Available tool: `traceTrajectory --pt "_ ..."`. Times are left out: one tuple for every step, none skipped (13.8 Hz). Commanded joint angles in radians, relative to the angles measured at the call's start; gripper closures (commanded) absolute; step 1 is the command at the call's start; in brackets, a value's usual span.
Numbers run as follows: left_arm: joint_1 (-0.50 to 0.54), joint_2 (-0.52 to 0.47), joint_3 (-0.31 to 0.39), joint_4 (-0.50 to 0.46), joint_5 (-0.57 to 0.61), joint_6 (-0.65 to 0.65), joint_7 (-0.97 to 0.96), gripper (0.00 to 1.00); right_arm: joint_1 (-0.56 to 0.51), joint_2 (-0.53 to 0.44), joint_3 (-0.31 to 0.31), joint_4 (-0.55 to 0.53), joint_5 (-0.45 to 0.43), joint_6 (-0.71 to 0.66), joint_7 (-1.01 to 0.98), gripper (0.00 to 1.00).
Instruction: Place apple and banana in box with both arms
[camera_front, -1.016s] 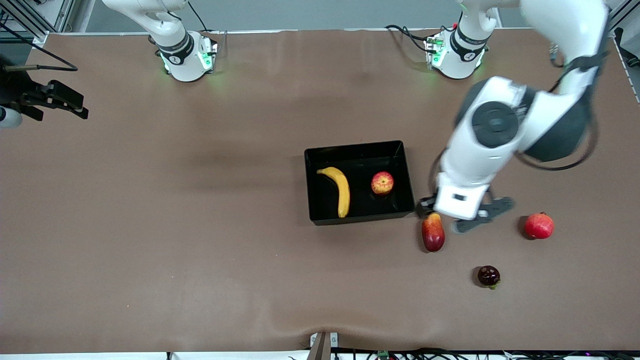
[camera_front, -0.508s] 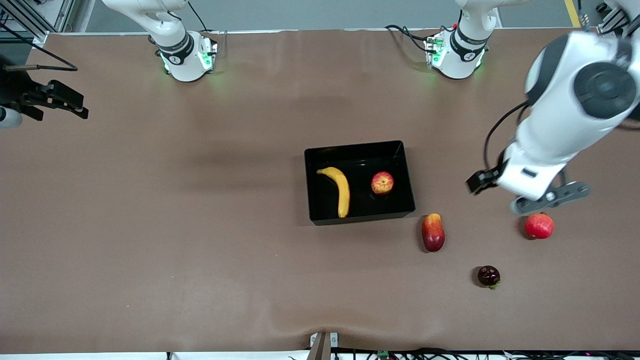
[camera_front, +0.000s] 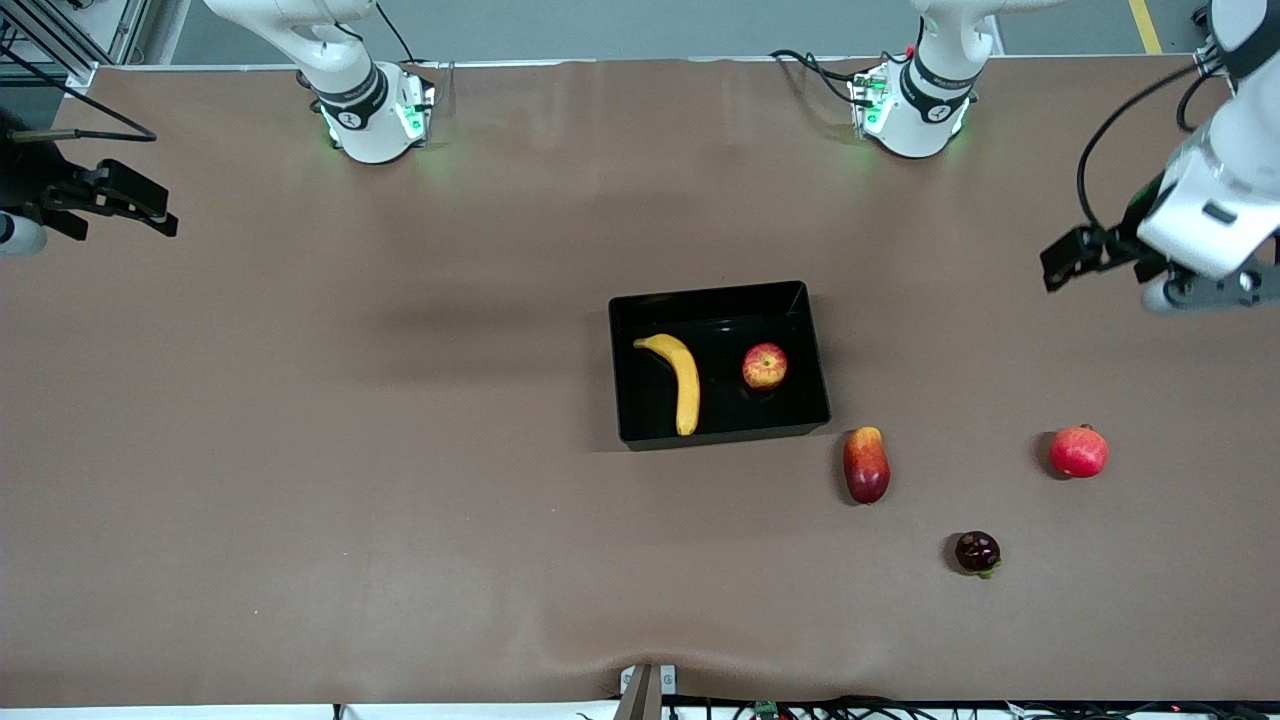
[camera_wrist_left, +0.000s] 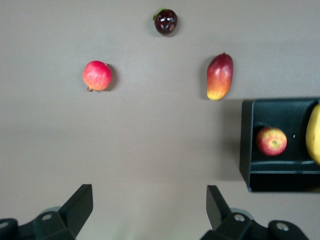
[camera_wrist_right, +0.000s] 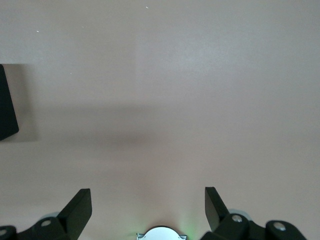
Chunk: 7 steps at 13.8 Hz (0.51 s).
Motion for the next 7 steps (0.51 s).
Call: traceTrajectory --pt "-0.013 -0.075 0.014 -0.080 -0.047 0.015 0.027 0.00 -0.012 0.006 0.012 0.014 0.004 -0.016 0.014 0.00" --pt "-0.010 -0.076 0.013 -0.077 -0.048 0.009 0.030 0.00 -0.012 0.006 0.012 0.014 0.004 -0.017 0.014 0.00" --pt "-0.007 -0.076 0.013 -0.072 -0.050 -0.004 0.037 0.00 -0.012 0.006 0.012 0.014 0.004 -0.017 0.014 0.00" --pt "-0.005 -0.075 0.013 -0.059 -0.050 -0.014 0.044 0.00 -0.012 0.006 0.012 0.014 0.004 -0.017 0.014 0.00" --pt "-0.007 -0.072 0.013 -0.049 -0.050 -0.028 0.047 0.00 -0.012 0.006 0.012 0.012 0.004 -0.017 0.014 0.00" --pt "-0.005 -0.069 0.014 -0.043 -0.050 -0.030 0.060 0.00 -0.012 0.006 0.012 0.012 0.004 -0.017 0.014 0.00" --pt "-0.004 -0.069 0.014 -0.040 -0.050 -0.033 0.085 0.00 -0.012 0.006 0.012 0.012 0.004 -0.017 0.014 0.00"
